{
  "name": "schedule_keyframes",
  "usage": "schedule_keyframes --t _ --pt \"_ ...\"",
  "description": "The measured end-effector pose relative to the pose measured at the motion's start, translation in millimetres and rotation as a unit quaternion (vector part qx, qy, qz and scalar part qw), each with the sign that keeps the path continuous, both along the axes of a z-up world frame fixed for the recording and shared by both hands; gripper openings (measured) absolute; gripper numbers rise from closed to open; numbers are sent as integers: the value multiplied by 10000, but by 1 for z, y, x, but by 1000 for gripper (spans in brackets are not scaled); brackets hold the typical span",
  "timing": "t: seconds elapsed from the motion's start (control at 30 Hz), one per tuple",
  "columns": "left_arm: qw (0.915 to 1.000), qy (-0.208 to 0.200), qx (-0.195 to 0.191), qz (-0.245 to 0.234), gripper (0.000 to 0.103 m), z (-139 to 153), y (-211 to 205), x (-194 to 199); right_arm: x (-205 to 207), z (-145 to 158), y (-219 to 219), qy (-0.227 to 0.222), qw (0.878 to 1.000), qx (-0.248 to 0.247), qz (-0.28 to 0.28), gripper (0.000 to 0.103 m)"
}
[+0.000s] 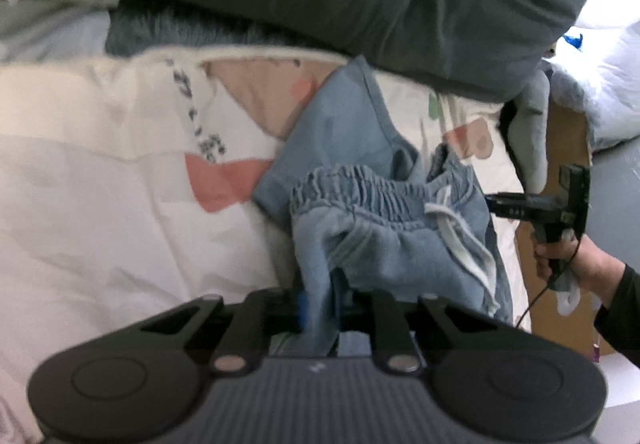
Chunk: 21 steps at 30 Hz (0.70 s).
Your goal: Fold clothes
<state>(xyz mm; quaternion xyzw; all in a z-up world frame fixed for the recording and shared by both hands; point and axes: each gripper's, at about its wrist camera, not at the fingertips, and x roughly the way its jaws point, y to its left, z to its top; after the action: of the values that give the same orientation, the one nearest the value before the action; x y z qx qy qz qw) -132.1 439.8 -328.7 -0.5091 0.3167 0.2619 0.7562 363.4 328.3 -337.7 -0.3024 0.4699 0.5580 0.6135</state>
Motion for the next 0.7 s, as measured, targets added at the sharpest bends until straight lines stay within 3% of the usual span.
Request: schedule_keyframes --t 0.03,0.37,0.7 --pt "10000 9 74 10 11 7 -1 -1 -3 4 0 -123 9999 -15 94 3" --pt "9893 -209 1436 -126 6 93 11 17 7 75 -4 -691 9960 565 -37 3" --pt "9763 -306 2137 -167 6 126 35 39 27 128 11 -1672 9802 938 -487 2"
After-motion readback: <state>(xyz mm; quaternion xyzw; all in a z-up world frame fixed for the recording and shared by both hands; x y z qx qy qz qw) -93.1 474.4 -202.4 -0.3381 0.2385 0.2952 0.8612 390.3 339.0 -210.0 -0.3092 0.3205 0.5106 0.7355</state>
